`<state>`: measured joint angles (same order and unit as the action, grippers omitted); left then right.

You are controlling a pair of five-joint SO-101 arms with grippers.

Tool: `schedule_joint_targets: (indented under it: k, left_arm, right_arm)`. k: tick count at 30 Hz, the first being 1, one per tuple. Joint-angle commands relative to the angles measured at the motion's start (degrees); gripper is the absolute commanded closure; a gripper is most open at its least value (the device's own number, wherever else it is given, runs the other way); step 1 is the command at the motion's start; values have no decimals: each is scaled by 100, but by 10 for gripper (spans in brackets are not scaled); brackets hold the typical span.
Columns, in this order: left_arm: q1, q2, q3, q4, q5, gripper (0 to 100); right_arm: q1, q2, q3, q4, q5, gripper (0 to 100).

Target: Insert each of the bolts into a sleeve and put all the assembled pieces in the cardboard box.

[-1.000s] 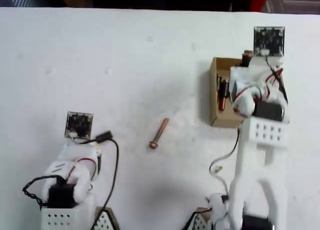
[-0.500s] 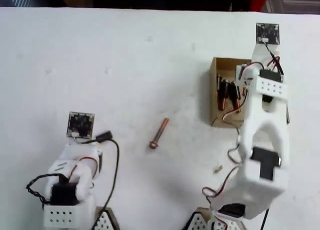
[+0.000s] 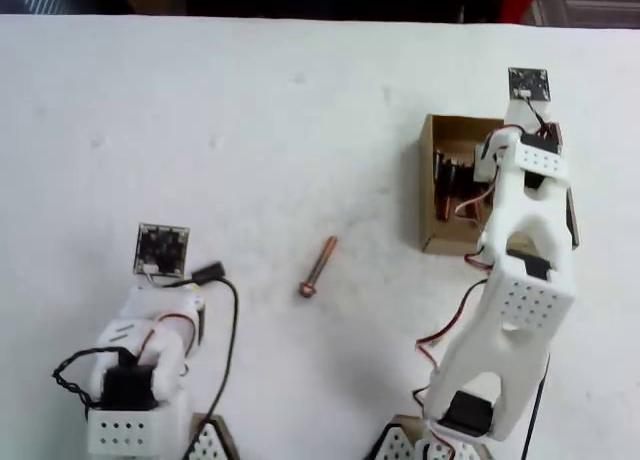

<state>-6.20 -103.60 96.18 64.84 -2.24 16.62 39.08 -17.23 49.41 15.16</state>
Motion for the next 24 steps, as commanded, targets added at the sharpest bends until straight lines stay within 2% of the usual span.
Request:
schedule_joint_targets:
  k: [1,7,11,17,20,24]
  left_arm:
    - [-66,-48,-44,-149,-35,980]
    - [-66,-48,-44,-149,-35,980]
    - [-66,-48,-44,-141,-35,980]
    - [-66,-48,-44,-141,-35,980]
    - [-66,-48,-44,-132,-35,980]
    - [-66,-48,-44,-123,-35,980]
  right_arm:
    - [31,119,-730,479,70,943]
    - [22,224,-1275,1165,70,779]
    - [-4,66,-1767,1587,35,776]
    - [-198,-664,-2602,2914,18,776]
    - [-435,-1138,-2936,3600,18,828]
    - [-910,-1877,-3305,4462,26,967]
